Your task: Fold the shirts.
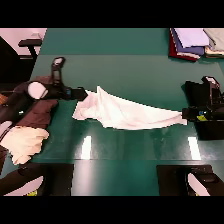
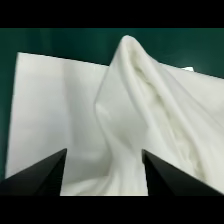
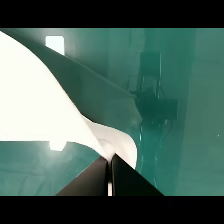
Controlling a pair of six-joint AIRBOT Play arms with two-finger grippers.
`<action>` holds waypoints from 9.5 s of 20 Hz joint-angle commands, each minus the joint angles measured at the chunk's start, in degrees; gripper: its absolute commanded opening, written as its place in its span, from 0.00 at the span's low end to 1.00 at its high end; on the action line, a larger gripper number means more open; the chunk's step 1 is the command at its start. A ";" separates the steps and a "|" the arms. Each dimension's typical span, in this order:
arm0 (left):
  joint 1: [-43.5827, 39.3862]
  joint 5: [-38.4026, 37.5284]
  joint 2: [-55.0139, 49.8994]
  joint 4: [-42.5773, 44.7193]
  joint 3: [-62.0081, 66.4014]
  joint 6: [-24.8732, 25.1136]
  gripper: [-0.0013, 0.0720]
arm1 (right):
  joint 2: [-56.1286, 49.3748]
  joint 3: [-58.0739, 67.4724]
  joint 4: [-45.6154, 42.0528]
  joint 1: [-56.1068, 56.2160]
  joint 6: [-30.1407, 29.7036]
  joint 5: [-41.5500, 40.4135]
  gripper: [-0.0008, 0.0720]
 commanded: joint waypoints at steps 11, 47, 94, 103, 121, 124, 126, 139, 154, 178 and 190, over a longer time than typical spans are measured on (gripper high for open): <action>-0.94 -8.70 -18.32 1.25 18.62 1.11 0.05 | 0.02 3.58 -1.14 0.00 -0.72 0.04 0.03; 5.60 -31.32 21.22 -12.74 -15.34 18.10 0.84 | -10.21 17.70 -2.97 0.00 -3.63 7.69 0.03; 5.64 -25.99 12.57 17.22 60.98 -0.44 0.05 | -14.47 76.19 -3.56 0.00 -5.81 10.08 0.03; 5.66 -26.49 -17.03 19.19 42.62 -0.31 0.05 | -38.84 54.84 -1.90 0.00 -7.10 9.27 0.03; 17.42 -32.39 0.24 11.17 8.39 1.18 0.75 | -29.68 32.35 13.62 -6.29 -11.85 14.21 0.52; 17.42 -29.62 5.64 4.83 -5.70 2.86 0.75 | -23.69 24.87 13.62 -5.27 -11.87 10.49 0.51; 17.42 -26.69 6.29 3.34 -11.61 2.93 0.75 | -20.96 22.18 13.94 -5.22 -11.87 9.27 0.51; 17.25 -15.37 6.21 -7.23 -22.43 6.78 0.75 | -15.96 19.41 15.13 -5.29 -11.82 8.96 0.51; 10.54 -17.49 6.25 0.09 -19.21 3.76 0.05 | -15.98 19.41 14.47 -5.88 -11.78 10.40 0.51; 10.51 -21.20 15.63 7.32 -8.50 0.13 0.05 | -12.87 -18.43 9.09 -26.34 -8.96 2.69 0.34; 10.51 -21.99 17.75 7.45 -5.99 0.35 0.05 | -6.47 -10.36 4.63 -17.44 -7.56 6.45 0.06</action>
